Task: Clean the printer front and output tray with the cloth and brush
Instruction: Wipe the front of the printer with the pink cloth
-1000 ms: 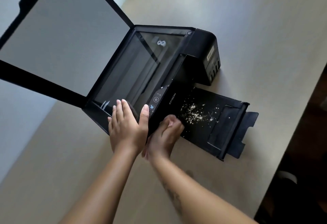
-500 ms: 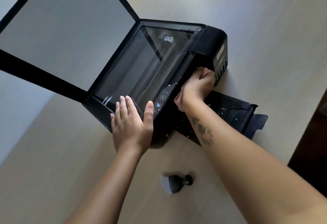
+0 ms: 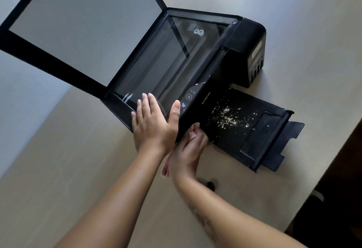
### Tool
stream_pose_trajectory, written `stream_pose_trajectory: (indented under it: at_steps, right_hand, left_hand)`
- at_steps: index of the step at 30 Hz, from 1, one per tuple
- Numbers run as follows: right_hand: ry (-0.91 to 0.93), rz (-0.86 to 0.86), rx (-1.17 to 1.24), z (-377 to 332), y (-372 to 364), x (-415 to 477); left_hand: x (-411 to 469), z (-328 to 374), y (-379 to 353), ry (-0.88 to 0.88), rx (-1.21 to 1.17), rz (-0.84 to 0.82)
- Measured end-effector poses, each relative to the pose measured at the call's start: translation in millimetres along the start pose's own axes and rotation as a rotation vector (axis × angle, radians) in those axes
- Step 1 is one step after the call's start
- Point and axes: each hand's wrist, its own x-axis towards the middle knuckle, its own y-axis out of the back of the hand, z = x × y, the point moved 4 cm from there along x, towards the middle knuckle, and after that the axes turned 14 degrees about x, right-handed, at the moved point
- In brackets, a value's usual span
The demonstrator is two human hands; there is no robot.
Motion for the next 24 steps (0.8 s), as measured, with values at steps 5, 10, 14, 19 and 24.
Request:
stream_pose_trajectory:
  at_steps: [5,10,14,19,24]
  right_hand:
    - [-0.112,-0.173,-0.168,25.8,16.2,-17.7]
    - [-0.048,-0.318,-0.352,16.6,26.8,-2.3]
    - [0.076,-0.402,-0.542,23.4,39.6,5.2]
    - [0.130,-0.485,-0.611,16.7,50.5,8.1]
    - [0.143,-0.478,-0.766,19.4,66.4,16.9]
  left_hand:
    - [-0.3,0.0,0.2,-0.002,-0.001,0.001]
    - [0.0,-0.4,-0.5,0.004,0.002,0.004]
    - [-1.4,0.5,-0.9,0.007,-0.003,0.007]
    - [-1.3,-0.4,-0.5,0.011,-0.004,0.011]
    - [-1.4,0.2,0.0,0.009,0.002,0.013]
